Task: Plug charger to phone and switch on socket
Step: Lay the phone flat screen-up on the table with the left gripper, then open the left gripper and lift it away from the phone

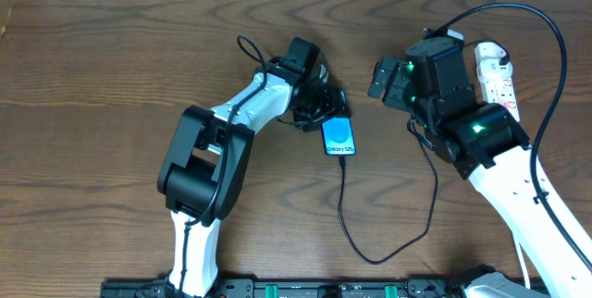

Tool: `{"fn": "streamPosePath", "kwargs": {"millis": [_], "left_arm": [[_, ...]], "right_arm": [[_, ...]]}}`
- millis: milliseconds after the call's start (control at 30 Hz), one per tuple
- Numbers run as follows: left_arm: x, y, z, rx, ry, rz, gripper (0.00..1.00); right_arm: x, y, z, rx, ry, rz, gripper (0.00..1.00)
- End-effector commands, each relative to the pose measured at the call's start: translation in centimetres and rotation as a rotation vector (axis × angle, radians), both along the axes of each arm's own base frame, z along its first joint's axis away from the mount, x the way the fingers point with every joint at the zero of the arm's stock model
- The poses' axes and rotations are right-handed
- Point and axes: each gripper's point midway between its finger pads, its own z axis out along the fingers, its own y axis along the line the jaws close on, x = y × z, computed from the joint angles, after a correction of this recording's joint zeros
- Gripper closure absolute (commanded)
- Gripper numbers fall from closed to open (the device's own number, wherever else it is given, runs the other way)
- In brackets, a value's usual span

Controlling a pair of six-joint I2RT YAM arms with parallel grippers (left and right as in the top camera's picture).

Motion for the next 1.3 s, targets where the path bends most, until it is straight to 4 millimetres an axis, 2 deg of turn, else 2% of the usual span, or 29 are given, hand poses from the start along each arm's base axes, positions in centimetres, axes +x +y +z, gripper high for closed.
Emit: {"fn": "streamPosePath", "kwargs": {"millis": [0,200,433,533,633,767,900,1033,1067,1133,1167,1267], "left_arm": [[-0.9,3.8,-4.2,0.236,0.035,0.046,0.39],[-1.4,5.5,-4.9,0.334,0.045,0.055,0.39],[-1.7,6.0,-4.7,0.359,0.039,0.032,0.39],[-1.4,7.0,-3.7,0.408,0.007,0.041,0.39],[-0.9,8.5,-1.5,0.461,-0.047,0.05,0.39],[-0.4,10.5,3.3,0.505,-0.15,0.052,0.39],[-0.5,13.4,10.1,0.559,-0.296,0.089,0.39],[-1.8,16.2,17.8,0.595,-0.482,0.172,0.39],[-2.2,16.9,20.0,0.597,-0.541,0.206,0.33],[-2.9,17.7,22.9,0.584,-0.617,0.249,0.09],[-3.8,18.2,25.2,0.558,-0.677,0.279,0.09],[-5.7,19.0,28.7,0.506,-0.769,0.323,0.08]], "right_arm": [[0.1,-0.4,0.9,-0.013,-0.027,-0.007,0.01],[0.1,-0.4,0.9,-0.013,-0.027,-0.007,0.01],[0.1,-0.4,0.8,-0.013,-0.027,-0.007,0.01],[0.1,-0.4,0.8,-0.013,-0.027,-0.007,0.01],[0.1,-0.4,0.8,-0.013,-0.027,-0.007,0.01],[0.1,-0.4,0.8,-0.013,-0.027,-0.007,0.01],[0.1,-0.4,0.8,-0.013,-0.026,-0.007,0.01],[0.1,-0.4,0.8,-0.014,-0.027,-0.007,0.01],[0.1,-0.4,0.8,-0.014,-0.026,-0.007,0.01],[0.0,-0.5,0.8,-0.015,-0.024,-0.007,0.01],[0.0,-0.5,0.7,-0.017,-0.02,-0.007,0.01],[0.0,-0.5,0.7,-0.017,-0.019,-0.006,0.01]]}}
